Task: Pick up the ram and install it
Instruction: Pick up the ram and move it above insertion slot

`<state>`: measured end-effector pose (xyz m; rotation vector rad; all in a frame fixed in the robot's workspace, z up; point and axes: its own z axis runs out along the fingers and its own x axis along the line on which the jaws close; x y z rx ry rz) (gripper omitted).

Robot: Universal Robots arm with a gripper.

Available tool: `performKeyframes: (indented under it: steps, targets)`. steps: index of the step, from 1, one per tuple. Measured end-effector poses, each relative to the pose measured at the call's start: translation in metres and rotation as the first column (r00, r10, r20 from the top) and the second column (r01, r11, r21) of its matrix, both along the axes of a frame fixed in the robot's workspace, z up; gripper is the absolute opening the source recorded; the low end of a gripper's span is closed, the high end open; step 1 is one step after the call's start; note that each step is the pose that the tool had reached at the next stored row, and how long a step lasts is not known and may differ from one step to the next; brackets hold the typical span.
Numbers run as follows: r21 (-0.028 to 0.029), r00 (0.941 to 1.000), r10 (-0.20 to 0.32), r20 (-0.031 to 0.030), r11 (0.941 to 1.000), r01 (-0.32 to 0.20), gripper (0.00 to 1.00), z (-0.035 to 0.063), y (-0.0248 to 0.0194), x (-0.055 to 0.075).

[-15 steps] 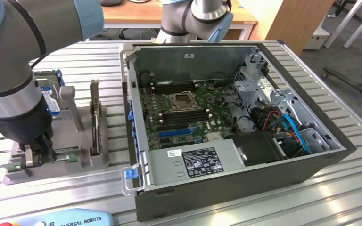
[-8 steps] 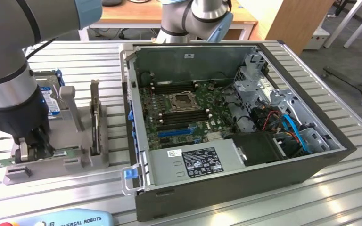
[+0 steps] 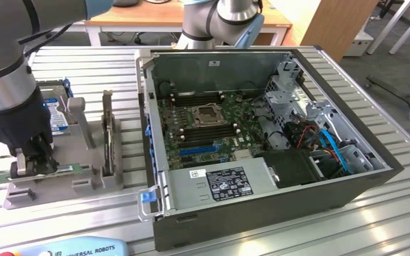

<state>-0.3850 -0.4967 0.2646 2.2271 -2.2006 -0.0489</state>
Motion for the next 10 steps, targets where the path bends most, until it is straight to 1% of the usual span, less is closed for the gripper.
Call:
performKeyframes:
  steps: [10]
  targets:
    - [0.0,1.0,0.0,0.0001,1.0,0.0,0.11,0.0223,0.0,0.0]
